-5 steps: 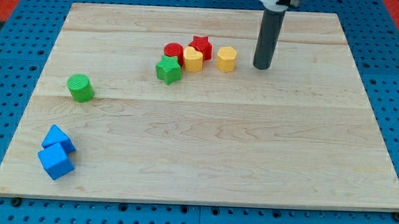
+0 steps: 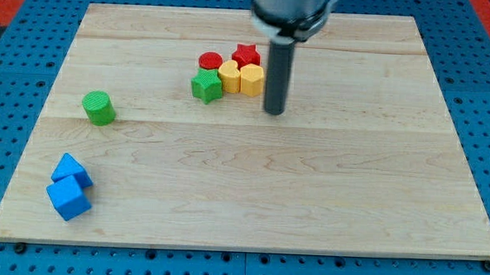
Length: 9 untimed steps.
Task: Push green circle to the bottom of yellow heart
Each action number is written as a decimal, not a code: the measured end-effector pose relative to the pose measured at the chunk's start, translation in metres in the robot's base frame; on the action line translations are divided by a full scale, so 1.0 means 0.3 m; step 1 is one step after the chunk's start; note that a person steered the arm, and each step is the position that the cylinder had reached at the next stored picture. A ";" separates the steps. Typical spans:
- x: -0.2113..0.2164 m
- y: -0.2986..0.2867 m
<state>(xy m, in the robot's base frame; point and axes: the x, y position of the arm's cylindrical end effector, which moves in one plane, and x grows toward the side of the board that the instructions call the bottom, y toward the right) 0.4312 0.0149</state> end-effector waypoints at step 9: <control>0.000 -0.872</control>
<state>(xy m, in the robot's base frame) 0.4312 -0.2467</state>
